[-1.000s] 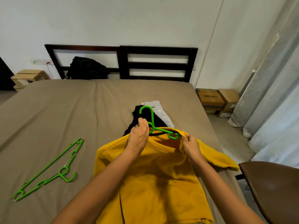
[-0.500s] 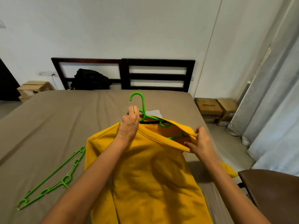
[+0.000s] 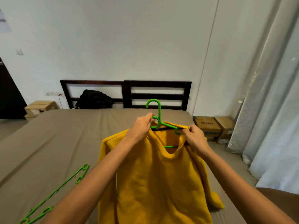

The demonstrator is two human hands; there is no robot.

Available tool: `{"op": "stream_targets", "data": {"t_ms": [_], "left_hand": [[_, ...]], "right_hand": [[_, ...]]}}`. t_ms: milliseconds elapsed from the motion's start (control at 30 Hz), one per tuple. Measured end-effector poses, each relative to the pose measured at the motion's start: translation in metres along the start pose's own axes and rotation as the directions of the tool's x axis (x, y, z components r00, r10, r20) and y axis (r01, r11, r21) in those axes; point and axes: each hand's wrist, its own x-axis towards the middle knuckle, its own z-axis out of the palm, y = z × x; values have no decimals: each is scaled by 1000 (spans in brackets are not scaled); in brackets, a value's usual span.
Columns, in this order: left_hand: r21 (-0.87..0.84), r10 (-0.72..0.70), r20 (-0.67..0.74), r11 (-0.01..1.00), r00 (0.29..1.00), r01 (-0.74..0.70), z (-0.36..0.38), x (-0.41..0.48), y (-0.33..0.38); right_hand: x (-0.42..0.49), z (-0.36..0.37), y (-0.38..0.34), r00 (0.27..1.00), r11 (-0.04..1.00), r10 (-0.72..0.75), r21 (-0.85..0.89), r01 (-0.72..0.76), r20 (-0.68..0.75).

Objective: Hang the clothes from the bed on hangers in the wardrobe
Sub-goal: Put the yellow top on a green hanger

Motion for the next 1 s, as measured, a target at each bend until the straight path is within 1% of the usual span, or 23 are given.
{"op": "stream_targets", "data": {"t_ms": [33,67,100,133,167,200,233,267,300,333,367,433,500,567,600,633,667,733,767,800,867,933,1000], "left_hand": [[10,26,4,1000,1000,-26,-5,2,5],[14,44,-4,999,999,-44,-11,4,9],[22,57,-16,998,998,-57,-19,6,15],[18,70,-44,997,997,-69,-28,8,19],[11,78,-82,997,994,-77,-37,9,24],[-3,83,-125,996,989,-85,-47,10,28],[-20,85,-166,996,982,-89,-57,10,33],[-42,96,-207,993,974,-106,-67,11,39],[-60,109,-237,990,965,-126,-77,11,45],[-74,120,-260,987,958,-143,-85,13,51],[-77,125,-276,986,953,-151,-93,13,59],[-70,130,-304,985,944,-159,-108,15,73],[-60,139,-337,984,931,-168,-120,16,84],[-51,138,-357,985,924,-166,-133,17,93],[-50,136,-364,985,921,-165,-140,18,96],[-42,138,-368,985,920,-165,-145,19,99],[-23,150,-365,985,919,-170,-150,18,103],[32,188,-339,982,922,-188,-157,17,109],[55,199,-326,980,924,-192,-159,15,112],[71,201,-322,980,925,-188,-160,14,115],[88,194,-341,981,920,-174,-159,10,123],[110,193,-358,980,914,-164,-153,9,136],[152,196,-386,977,902,-147,-146,12,150]], "right_hand": [[-3,-1,-9,999,998,-46,-33,47,23],[-7,-5,-18,992,995,-99,-12,100,83],[-11,-13,-28,972,988,-149,68,139,181],[-16,-24,-37,928,972,-214,164,171,304],[-19,-39,-44,878,950,-297,212,230,375],[-18,-54,-48,838,918,-395,198,344,376],[-14,-70,-50,833,875,-473,49,481,287],[-8,-85,-50,827,806,-538,-188,561,159],[-3,-96,-52,817,739,-569,-377,559,94],[-2,-105,-54,824,718,-556,-435,544,113],[-4,-110,-58,829,737,-525,-386,555,192],[-12,-112,-69,785,743,-522,-273,611,334],[-19,-109,-77,742,718,-567,-227,658,357],[-23,-107,-82,695,648,-662,-252,719,280],[-23,-108,-87,683,631,-698,-268,728,215],[-22,-110,-91,690,646,-708,-255,719,150],[-21,-114,-96,707,681,-699,-204,703,103],[-23,-128,-111,788,790,-609,-22,613,89],[-26,-134,-117,830,835,-549,32,549,102],[-28,-139,-124,861,866,-499,24,499,103],[-33,-142,-135,871,858,-492,-164,487,13],[-41,-132,-150,812,802,-569,-305,514,-129],[-52,-117,-164,762,749,-629,-380,542,-152]]}}
